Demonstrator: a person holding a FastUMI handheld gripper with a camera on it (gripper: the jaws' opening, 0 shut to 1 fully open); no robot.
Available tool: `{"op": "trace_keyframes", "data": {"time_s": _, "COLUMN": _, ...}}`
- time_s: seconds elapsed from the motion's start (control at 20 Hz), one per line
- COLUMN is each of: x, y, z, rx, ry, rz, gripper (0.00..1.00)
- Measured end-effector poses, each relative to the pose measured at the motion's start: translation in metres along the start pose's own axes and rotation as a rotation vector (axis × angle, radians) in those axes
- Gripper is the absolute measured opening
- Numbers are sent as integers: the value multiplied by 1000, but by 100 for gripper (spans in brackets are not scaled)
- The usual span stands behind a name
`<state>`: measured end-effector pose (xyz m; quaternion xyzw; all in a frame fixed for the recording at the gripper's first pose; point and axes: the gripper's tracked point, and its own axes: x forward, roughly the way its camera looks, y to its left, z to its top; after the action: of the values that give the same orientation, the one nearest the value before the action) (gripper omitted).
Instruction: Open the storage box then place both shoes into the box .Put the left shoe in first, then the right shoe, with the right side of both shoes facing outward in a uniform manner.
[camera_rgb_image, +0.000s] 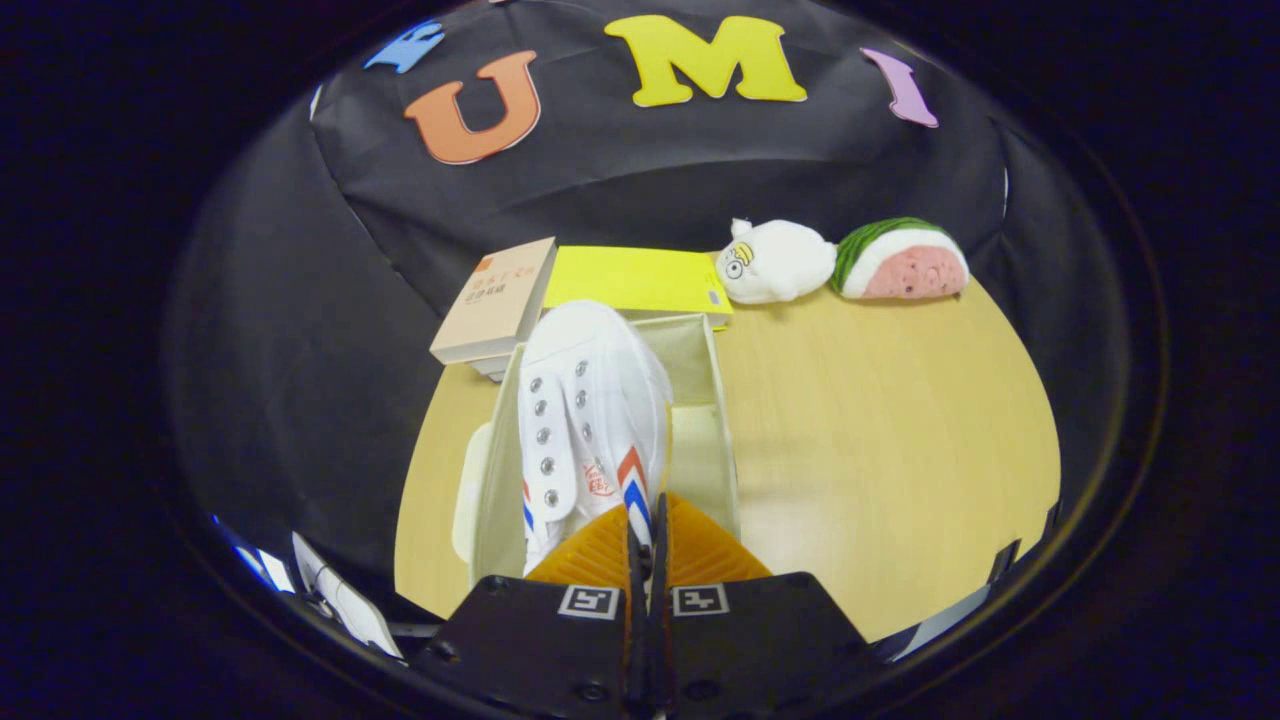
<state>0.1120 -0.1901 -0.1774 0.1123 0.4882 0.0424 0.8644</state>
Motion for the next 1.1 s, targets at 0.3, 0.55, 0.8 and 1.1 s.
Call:
{"op": "trace_keyframes", "data": {"time_s": 0.3, "x": 9, "y": 4, "z": -12, "rx": 33, "ry": 6, "rz": -55, "gripper": 6}}
{"op": "trace_keyframes", "data": {"time_s": 0.55, "x": 30, "y": -5, "z": -24, "rx": 27, "ry": 28, "rz": -83, "gripper": 6}}
{"op": "trace_keyframes", "data": {"time_s": 0.8, "x": 37, "y": -6, "z": -37, "rx": 11, "ry": 48, "rz": -86, "gripper": 10}}
{"op": "trace_keyframes", "data": {"time_s": 1.1, "x": -12, "y": -8, "z": -16, "rx": 6, "ry": -180, "rz": -86, "gripper": 41}}
